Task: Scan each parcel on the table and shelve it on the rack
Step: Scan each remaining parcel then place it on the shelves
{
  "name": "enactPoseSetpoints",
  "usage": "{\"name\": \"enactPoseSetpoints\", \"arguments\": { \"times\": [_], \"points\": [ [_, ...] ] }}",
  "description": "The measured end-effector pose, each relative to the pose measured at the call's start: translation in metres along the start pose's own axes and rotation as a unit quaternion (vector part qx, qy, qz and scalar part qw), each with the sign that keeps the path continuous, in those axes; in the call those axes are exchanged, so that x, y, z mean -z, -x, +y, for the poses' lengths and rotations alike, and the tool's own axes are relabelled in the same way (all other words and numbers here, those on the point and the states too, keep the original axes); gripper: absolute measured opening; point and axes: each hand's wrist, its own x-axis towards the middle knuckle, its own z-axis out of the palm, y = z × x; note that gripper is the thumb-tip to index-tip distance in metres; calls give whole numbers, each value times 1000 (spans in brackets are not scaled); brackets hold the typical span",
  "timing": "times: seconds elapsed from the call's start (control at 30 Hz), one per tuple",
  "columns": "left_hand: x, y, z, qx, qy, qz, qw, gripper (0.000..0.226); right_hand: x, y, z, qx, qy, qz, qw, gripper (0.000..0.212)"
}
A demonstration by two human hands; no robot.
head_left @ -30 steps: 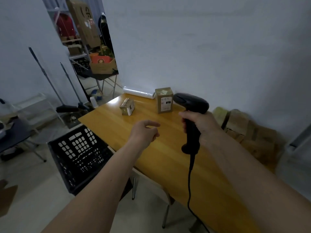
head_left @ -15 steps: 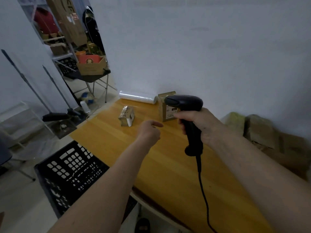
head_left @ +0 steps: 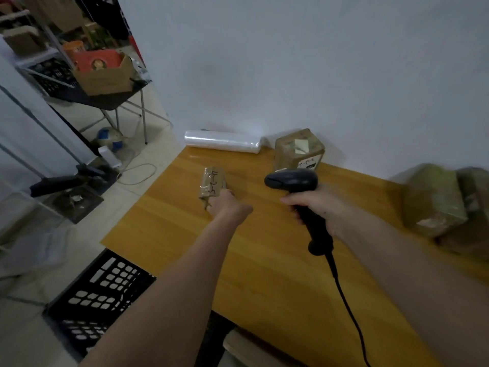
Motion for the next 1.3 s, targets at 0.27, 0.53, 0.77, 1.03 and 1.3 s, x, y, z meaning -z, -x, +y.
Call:
{"name": "enactPoseSetpoints", "arguments": {
  "times": [0.27,0.53,0.77,1.03,1.3],
  "points": [
    [-6,-87,-21,34,-62,56,996,71,-43,-72,12,-84,1,7,996,12],
    [-12,-153,-29,59,-45,87,993,107,-48,-111,30,-135,-3,34,990,14],
    [-25,-176,-42,76,-60,57,994,83,-43,-124,35,-159,-2,39,986,17],
    [-40,-120,-43,154,210,-161,952,42,-33,-116,35,-127,-20,63,990,25],
    [-51,-48,-29,144,378,-375,834,45,-2,-71,32,-63,-102,35,992,27]
  ]
}}
